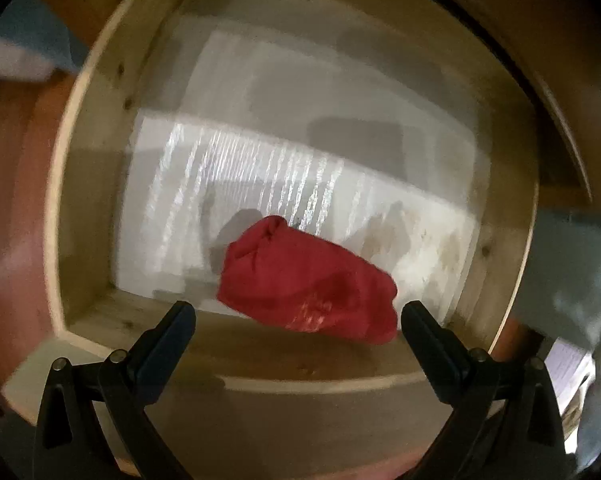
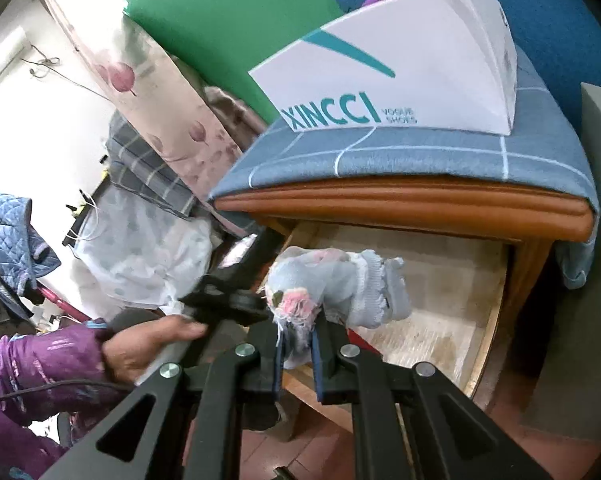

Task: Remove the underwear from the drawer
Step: 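Lift the floral underwear with right gripper while left gripper reaches toward the red cloth, then grasp the red folded cloth with the left gripper and lift it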

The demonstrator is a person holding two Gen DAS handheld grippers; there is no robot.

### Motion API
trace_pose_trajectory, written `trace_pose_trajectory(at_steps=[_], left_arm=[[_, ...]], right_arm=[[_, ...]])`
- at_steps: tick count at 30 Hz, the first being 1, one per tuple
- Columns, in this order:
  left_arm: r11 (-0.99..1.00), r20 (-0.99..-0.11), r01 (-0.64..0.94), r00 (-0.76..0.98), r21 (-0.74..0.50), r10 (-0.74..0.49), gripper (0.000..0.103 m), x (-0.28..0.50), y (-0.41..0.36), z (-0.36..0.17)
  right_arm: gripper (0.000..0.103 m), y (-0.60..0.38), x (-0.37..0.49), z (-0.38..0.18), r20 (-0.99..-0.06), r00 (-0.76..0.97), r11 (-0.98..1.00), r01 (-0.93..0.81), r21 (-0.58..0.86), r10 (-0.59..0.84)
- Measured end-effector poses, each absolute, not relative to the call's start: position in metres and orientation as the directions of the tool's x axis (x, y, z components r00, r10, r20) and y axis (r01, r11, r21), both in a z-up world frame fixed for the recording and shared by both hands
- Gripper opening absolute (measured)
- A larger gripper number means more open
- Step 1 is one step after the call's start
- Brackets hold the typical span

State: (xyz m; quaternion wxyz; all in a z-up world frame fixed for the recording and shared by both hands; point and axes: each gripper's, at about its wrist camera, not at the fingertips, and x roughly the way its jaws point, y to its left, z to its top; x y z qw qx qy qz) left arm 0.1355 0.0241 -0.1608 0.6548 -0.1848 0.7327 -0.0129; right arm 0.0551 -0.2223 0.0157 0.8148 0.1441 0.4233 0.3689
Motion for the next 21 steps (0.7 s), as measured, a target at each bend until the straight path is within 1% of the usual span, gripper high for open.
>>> trace_pose_trajectory(at_steps=[3,7,8,10,15,16,18,19,20,21], left_arm=[[0.930,-0.961,-0.298,-0.108,-0.214,-0.255,0.102,0.137,0.025,-0.175],[0.904,-0.935,-0.362,-0.180,-0.227,-0.307,0.102,0.143,0.025,-0.196],[0.898,-0.933,-0.368,-0.165,-0.243,-0.320,0.102,0.145,0.024,-0.195],[0.909,-0.937,-0.353,-0.181,-0.222,-0.299,0.102,0.150,0.018,-0.199],[0.938,-0.895,-0.301,-0.350,-0.171,-0.276,0.102,0.155,0.003,-0.228],[0.932,-0.879,-0.313,-0.374,-0.181,-0.297,0.102,0.155,0.003,-0.233],[0.918,-0.869,-0.342,-0.369,-0.203,-0.329,0.101,0.154,0.008,-0.237],[0.912,-0.872,-0.352,-0.356,-0.210,-0.337,0.098,0.154,0.010,-0.236],[0.910,-0.874,-0.354,-0.347,-0.214,-0.341,0.092,0.154,0.012,-0.235],[0.915,-0.879,-0.345,-0.343,-0.209,-0.330,0.089,0.154,0.014,-0.234]], right_arm=[[0.011,-0.233,0.053,0.017,-0.554,0.367,0.663,-0.474,0.580,0.747],[0.011,-0.246,0.050,0.020,-0.530,0.372,0.647,-0.470,0.601,0.762],[0.011,-0.248,0.050,0.022,-0.524,0.372,0.642,-0.473,0.603,0.766],[0.011,-0.251,0.049,0.022,-0.518,0.372,0.637,-0.474,0.608,0.770],[0.011,-0.262,0.050,0.021,-0.493,0.371,0.617,-0.459,0.640,0.787],[0.011,-0.264,0.050,0.021,-0.486,0.371,0.612,-0.454,0.648,0.791],[0.011,-0.268,0.051,0.019,-0.480,0.374,0.607,-0.444,0.658,0.794],[0.011,-0.270,0.052,0.018,-0.478,0.375,0.606,-0.440,0.662,0.794],[0.011,-0.272,0.053,0.018,-0.472,0.374,0.601,-0.434,0.672,0.798],[0.011,-0.273,0.053,0.018,-0.467,0.373,0.595,-0.430,0.679,0.802]])
